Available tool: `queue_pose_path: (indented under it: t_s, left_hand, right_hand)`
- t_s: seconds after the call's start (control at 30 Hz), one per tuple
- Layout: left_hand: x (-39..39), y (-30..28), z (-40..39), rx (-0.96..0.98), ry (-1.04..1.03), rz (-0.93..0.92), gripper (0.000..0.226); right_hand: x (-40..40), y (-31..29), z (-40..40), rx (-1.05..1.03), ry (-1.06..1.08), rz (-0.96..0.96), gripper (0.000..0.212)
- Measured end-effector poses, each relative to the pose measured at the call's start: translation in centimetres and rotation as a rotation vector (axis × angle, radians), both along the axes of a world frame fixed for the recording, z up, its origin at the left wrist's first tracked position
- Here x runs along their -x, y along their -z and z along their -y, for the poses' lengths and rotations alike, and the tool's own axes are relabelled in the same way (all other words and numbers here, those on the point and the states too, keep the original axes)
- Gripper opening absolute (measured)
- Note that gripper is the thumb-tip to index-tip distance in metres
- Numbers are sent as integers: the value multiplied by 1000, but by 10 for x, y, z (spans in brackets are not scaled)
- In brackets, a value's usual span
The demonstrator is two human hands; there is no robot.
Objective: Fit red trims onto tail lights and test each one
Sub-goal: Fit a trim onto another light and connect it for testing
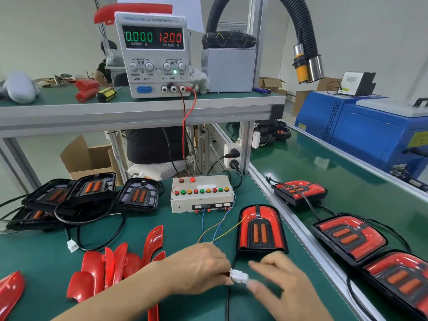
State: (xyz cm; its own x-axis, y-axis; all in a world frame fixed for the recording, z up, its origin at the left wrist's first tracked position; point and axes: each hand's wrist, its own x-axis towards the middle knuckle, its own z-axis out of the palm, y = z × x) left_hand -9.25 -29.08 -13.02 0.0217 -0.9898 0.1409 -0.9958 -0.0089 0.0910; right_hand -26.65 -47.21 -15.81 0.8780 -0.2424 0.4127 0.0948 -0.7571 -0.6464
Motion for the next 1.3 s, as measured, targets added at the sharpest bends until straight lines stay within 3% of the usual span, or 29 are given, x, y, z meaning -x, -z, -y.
queue_pose_path:
  t_s: [0.1,0.17,0.27,0.4,0.57,0.73,0.83,1.03,1.3]
  left_hand:
    - [-4,6,-1,-27,-76,73,47]
    - [-7,9,-1,-22,-131,95,52]
    - [-12,9,0,3,-175,87,53]
    - [-21,5,-2,141,-290,28,51]
    - [-35,1,-1,250,-424,-60,48]
    - [-33,7,1,174,-337,-66,48]
    - [-33,5,7,255,-342,-47,41]
    - [-65,-2,27,462,-632,-118,11]
    - [-91,-2,71,237,-715,-44,40]
  right_hand:
    - [4,-8,19,-192,410,127,43]
    - [-1,-12,35,-371,599,-19,50]
    - [-18,-5,53,-632,578,-204,36]
    - [-37,8,55,-942,481,-229,36]
    - [-39,11,58,-1003,367,-227,36]
    - [-36,8,54,-968,313,-235,31]
    - [-34,10,52,-933,318,-213,29]
    - [-32,17,50,-863,324,-149,29]
    - [-30,28,54,-886,305,-107,13]
